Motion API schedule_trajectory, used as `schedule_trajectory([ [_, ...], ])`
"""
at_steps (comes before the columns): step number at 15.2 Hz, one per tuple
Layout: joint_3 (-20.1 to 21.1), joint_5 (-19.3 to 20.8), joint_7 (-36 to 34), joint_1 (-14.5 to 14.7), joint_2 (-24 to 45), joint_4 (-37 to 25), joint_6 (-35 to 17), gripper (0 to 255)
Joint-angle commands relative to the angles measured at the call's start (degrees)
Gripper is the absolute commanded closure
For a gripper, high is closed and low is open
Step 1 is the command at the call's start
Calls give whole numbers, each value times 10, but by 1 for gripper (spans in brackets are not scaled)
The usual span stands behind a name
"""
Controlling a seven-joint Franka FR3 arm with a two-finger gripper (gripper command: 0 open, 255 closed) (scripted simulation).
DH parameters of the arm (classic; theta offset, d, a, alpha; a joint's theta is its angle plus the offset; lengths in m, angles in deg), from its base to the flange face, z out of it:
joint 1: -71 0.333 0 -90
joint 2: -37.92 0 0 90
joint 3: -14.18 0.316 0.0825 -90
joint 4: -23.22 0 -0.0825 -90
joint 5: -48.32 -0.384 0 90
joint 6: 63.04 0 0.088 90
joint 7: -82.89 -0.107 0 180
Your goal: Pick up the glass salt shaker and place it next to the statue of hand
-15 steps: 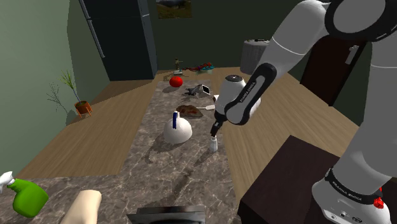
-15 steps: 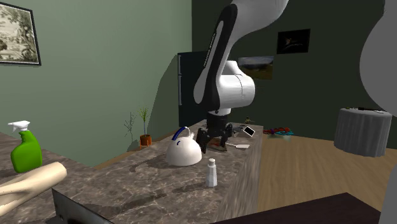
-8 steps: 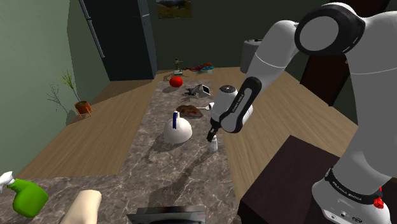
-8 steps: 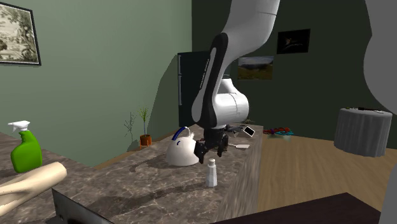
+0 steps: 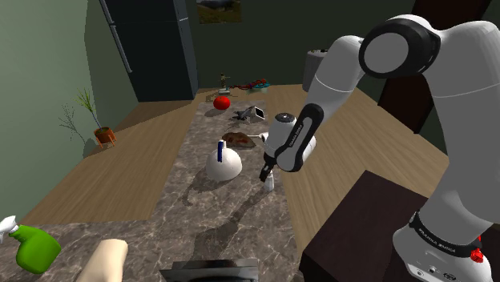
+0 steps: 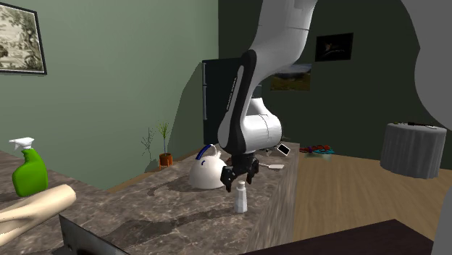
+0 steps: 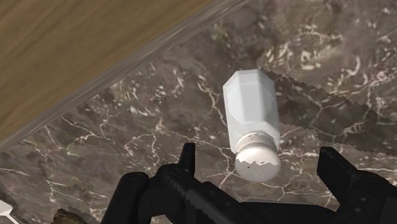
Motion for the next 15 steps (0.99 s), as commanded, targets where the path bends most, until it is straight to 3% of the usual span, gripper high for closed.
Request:
schedule_trajectory([
  [1,0,0,0,0,1,0,0,0],
  [3,0,0,0,0,1,0,0,0],
  [4,0,0,0,0,1,0,0,255],
  [15,2,0,1,-2,-16,6,10,255],
])
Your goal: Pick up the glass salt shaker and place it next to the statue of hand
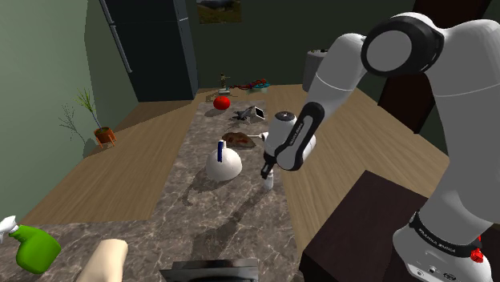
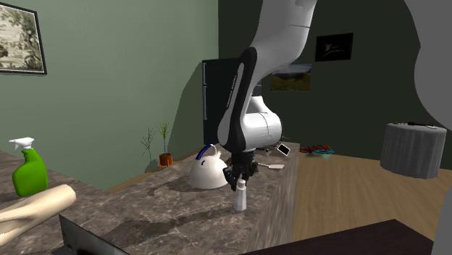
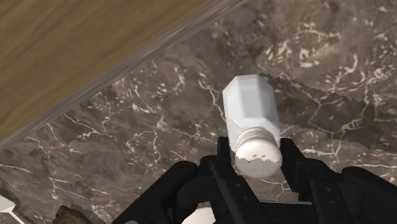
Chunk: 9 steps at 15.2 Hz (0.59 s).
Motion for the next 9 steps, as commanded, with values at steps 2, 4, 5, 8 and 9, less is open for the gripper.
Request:
schedule_trajectory([
  [2,3,-1,1,-3,-24,9,15,255],
  [4,5,-1,2,-5,-40,14,26,255],
  [5,6,-2,3,-6,-48,17,32,255],
  [8,10,-4,5,-9,-73,23,50,255],
  [9,11,-5,6,-10,-80,25,56,255],
])
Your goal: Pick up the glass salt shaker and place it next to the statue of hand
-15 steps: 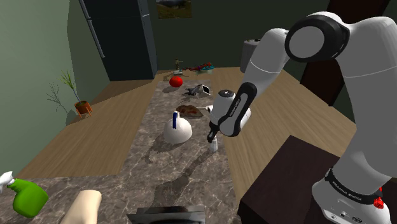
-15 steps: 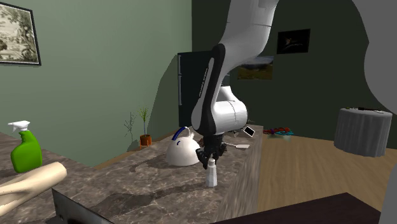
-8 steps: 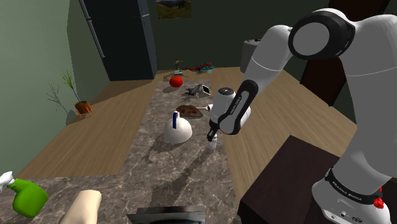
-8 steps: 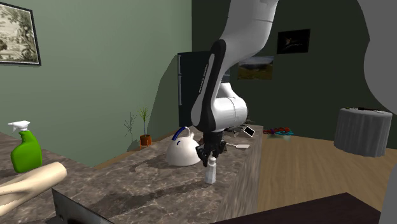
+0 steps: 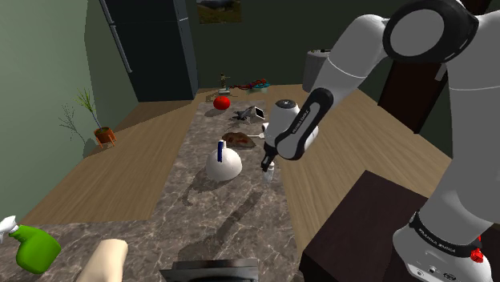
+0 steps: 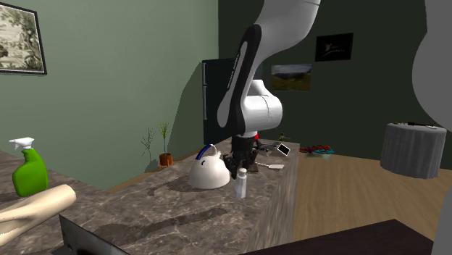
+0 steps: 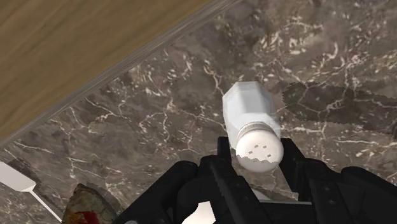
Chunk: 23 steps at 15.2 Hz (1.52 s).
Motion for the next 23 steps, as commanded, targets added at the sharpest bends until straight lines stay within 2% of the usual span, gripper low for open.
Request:
schedule_trajectory([
  [1,2,-1,1,-1,-16,4,12,255],
  [23,23,-29,24,-17,-172,10,162,255],
])
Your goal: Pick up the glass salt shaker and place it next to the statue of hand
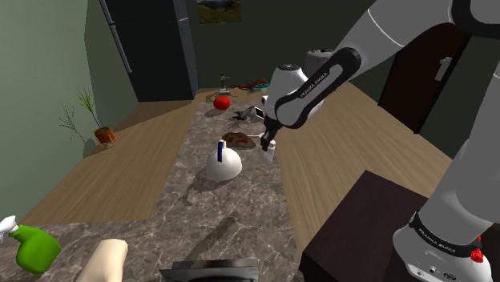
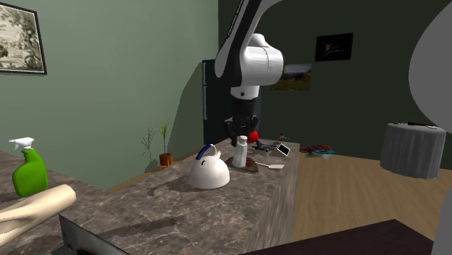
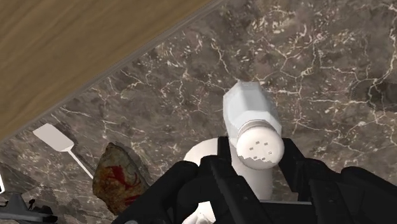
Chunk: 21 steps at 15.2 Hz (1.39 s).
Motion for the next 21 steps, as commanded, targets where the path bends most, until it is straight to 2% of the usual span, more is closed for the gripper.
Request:
schedule_trajectory([
  [1,1,-3,3,-1,-14,-1,15,255],
  [5,2,-7,6,-2,-36,-7,43,255],
  [13,41,49,-149,69,-42,0,48,255],
  [21,77,104,-299,142,-17,-38,73,255],
])
